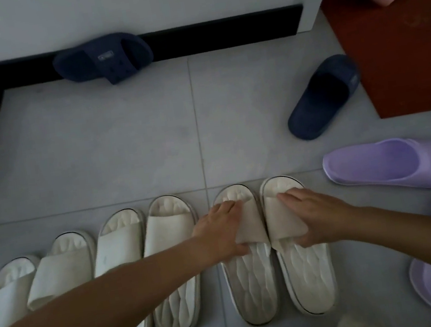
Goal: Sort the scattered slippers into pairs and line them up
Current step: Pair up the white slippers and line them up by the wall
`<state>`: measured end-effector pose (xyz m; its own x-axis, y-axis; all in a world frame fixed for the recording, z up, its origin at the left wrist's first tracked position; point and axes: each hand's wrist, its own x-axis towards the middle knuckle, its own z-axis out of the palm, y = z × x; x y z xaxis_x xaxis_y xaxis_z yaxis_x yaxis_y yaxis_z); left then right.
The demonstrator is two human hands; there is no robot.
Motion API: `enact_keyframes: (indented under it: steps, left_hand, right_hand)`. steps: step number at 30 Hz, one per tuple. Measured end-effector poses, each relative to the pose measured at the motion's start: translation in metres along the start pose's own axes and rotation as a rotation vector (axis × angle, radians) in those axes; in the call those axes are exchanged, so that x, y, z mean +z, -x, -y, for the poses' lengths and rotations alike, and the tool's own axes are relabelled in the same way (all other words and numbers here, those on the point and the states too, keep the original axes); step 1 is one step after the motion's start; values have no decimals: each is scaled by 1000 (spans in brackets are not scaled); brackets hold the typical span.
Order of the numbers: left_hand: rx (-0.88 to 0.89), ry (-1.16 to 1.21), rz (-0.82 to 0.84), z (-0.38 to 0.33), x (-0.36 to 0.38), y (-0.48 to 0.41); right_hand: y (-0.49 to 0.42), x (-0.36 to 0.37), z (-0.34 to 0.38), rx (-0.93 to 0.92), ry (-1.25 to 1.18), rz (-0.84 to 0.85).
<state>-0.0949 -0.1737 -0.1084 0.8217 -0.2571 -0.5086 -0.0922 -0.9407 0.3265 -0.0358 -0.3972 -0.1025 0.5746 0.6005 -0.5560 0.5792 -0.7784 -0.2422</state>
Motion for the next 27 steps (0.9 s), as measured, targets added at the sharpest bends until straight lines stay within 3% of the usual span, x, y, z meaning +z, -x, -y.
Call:
enact_keyframes:
  steps: [5,8,11,14,18,20,22,24,27]
  left_hand:
    - [46,29,-37,22,-31,44]
    - [-14,-32,-95,64,-50,82]
    - [-207,65,-196,111,-56,126]
    - [-460,234,-407,159,-38,178]
    - [-904,471,-717,208,24,253]
    - [-1058,518,-677,223,59,279]
    - [-1135,548,-522,235,86,290]
    - [-1122,598,-475,245,97,288]
    - [-1001,570,-560,256,96,269]
  right_hand:
    - [-17,-31,46,-118,-26,-44]
    - [-39,-63,99,-297,-5,-23]
    - [-64,-86,161,-468,15,-30]
    - [-87,-93,220,-554,-5,-64]
    - [-113,-82,279,-611,86,60]
    - [-123,-74,296,-610,202,138]
    - [-134,-65,315,-593,251,146]
    - [-148,-53,341,-560,217,122]
    - [-173,-29,380,-433,109,99]
